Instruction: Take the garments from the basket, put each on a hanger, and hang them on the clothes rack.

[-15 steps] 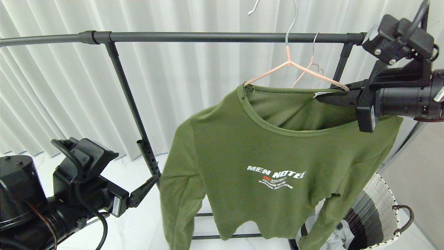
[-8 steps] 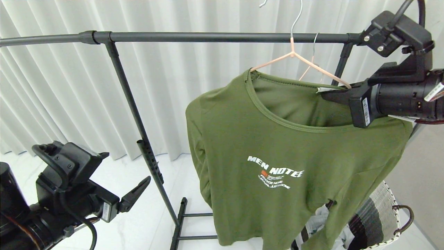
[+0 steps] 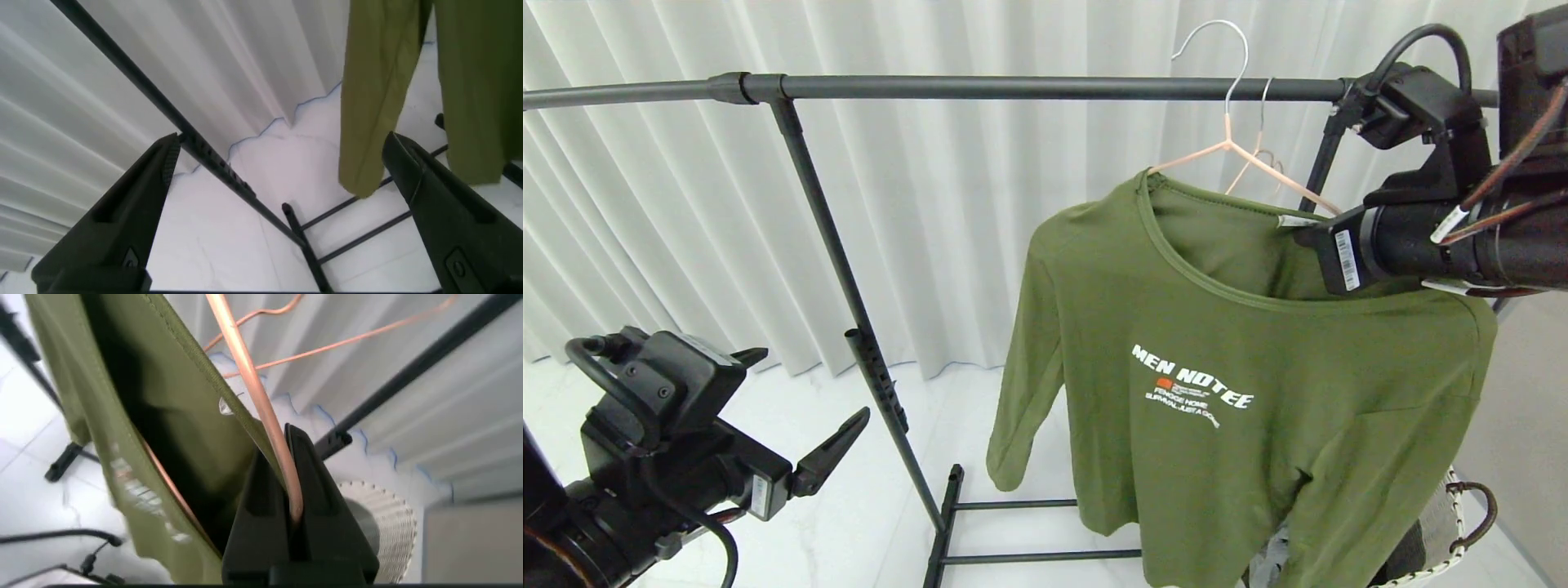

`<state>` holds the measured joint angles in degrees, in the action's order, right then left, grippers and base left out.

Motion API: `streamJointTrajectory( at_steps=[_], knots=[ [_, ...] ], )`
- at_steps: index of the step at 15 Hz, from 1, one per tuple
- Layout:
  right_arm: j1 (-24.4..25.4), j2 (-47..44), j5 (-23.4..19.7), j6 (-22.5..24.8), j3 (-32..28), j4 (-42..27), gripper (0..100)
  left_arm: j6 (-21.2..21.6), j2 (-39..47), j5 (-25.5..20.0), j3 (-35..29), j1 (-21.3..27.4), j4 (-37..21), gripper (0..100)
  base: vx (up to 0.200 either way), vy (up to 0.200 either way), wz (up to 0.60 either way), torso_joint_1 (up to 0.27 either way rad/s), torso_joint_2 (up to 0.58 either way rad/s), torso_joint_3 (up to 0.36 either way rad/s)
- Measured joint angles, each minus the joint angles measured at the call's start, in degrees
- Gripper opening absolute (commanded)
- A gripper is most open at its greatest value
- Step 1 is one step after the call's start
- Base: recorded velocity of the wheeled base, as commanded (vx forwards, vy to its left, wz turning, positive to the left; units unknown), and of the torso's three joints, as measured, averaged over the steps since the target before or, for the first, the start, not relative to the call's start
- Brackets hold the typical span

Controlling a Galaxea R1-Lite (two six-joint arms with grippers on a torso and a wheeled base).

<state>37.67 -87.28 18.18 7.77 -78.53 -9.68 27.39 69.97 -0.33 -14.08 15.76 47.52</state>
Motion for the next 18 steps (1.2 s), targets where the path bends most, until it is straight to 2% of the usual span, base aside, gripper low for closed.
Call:
streamJointTrajectory(
  at_steps=[3,6,12,18],
  knots=[
    [0.72,-3.18,0.6,-0.46,-3.94,0.29,0,0.02,-0.21,-0.02,0.0,0.06,0.02,100,0.2,0.0,0.0,-0.004,0.0,0.006],
    [2.16,-4.97,0.62,-0.93,-4.92,0.18,0,0.05,-0.22,-0.02,0.02,0.06,0.0,100,0.2,0.0,0.0,0.007,0.01,0.002],
    [2.95,-6.68,2.24,-1.32,-5.69,0.46,0,0.05,-0.18,-0.21,0.3,0.06,0.02,100,0.0,0.0,0.0,0.0,0.0,0.0],
    [2.46,-13.37,7.79,-1.3,-13.58,0.44,0,0.02,-0.18,-0.21,1.0,0.11,-0.01,100,0.0,0.0,0.0,0.0,0.0,0.0]
  ],
)
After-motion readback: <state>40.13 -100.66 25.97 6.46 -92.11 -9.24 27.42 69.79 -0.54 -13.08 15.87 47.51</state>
